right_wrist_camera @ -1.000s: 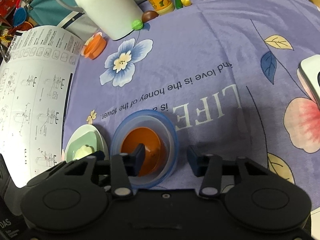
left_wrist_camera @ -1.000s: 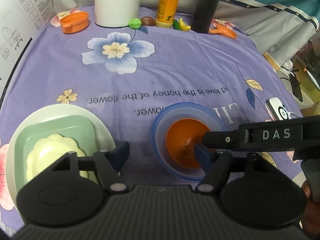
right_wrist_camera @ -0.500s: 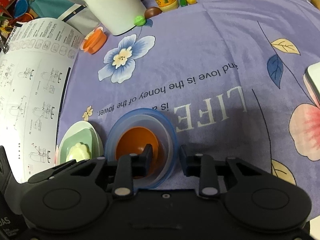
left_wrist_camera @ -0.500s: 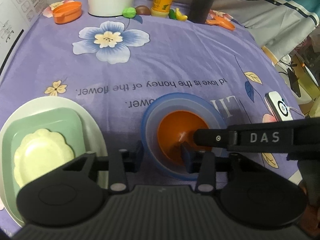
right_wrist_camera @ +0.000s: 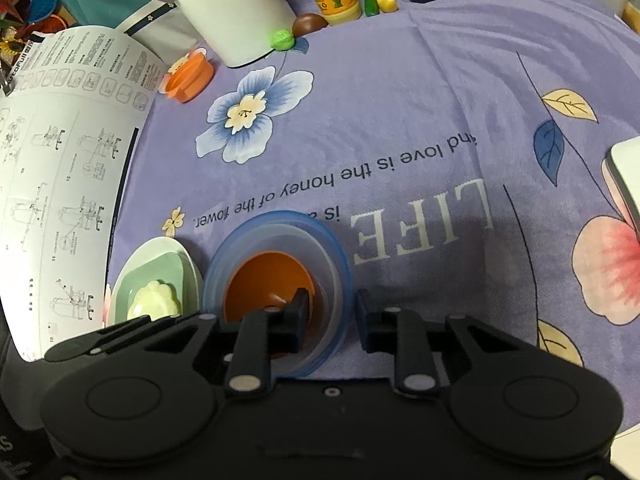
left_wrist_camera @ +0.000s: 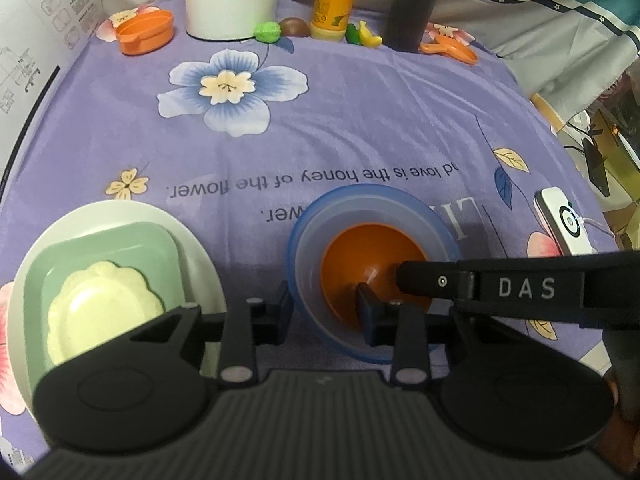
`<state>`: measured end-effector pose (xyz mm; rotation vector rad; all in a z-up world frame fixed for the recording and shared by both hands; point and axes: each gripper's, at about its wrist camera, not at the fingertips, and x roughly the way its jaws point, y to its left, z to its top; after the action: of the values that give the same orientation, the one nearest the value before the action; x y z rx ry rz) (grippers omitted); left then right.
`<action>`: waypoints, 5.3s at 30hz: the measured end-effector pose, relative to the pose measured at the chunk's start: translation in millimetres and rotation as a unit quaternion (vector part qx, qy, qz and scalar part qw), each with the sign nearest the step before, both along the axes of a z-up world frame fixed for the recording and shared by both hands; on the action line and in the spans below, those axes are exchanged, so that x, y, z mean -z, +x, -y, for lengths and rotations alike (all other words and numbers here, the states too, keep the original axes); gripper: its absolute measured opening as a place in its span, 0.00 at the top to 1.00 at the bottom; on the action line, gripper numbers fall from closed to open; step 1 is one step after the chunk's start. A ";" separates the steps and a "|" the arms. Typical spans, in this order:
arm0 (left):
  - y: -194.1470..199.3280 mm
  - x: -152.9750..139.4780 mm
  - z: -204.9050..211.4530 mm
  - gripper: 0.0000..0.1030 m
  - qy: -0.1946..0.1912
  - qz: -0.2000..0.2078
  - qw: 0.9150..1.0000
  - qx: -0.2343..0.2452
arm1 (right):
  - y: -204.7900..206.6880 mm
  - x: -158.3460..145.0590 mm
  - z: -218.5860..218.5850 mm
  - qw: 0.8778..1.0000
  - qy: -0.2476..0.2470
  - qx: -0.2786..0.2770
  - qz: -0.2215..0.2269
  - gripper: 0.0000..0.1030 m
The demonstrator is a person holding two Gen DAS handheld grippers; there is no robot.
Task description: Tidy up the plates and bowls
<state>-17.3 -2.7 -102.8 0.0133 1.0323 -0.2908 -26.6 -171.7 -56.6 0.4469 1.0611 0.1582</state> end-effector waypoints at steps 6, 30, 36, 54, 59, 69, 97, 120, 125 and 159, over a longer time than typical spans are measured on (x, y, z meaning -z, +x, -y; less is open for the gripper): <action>-6.1 -12.6 -1.3 0.68 0.006 0.013 1.000 -0.001 | -4.6 -12.6 -4.4 1.000 -0.010 -0.005 0.011 0.76; -21.8 -51.6 -81.2 0.68 0.005 0.054 0.996 -0.066 | 2.0 -64.1 -89.0 0.992 -0.041 -0.092 0.074 0.76; -21.2 -55.8 -113.9 0.68 0.004 0.056 0.995 -0.081 | 12.0 -69.6 -120.9 0.989 -0.039 -0.120 0.072 0.76; -21.3 -26.3 -155.2 0.69 0.011 0.014 0.995 -0.096 | 20.4 -43.7 -172.0 0.988 -0.028 -0.153 0.011 0.76; -18.6 -19.6 -156.4 0.69 0.009 0.003 0.995 -0.096 | 23.5 -33.3 -173.3 0.988 -0.029 -0.153 -0.002 0.76; -11.6 -9.0 -160.1 0.69 0.006 -0.014 0.995 -0.097 | 31.6 -20.8 -175.5 0.987 -0.027 -0.154 -0.022 0.75; -5.6 -8.9 -158.1 0.20 0.038 0.017 0.993 -0.108 | 42.8 -13.1 -169.7 0.988 -0.047 -0.145 -0.009 0.32; -57.4 -62.2 -144.2 0.00 0.034 0.106 0.989 -0.101 | -11.6 -63.0 -111.0 0.990 -0.014 -0.115 0.077 0.00; -76.8 -60.9 -146.8 0.00 0.024 0.120 0.987 -0.100 | -29.4 -66.9 -102.5 0.987 -0.034 -0.119 0.103 0.00; -106.4 -24.7 -170.4 0.00 0.016 0.122 0.984 -0.132 | -69.2 -34.0 -107.9 0.969 -0.139 -0.172 0.108 0.00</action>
<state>-123.7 167.7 -78.1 -0.0570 0.7842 -0.0295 -95.8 -63.9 -22.6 -0.0115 0.9221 0.3524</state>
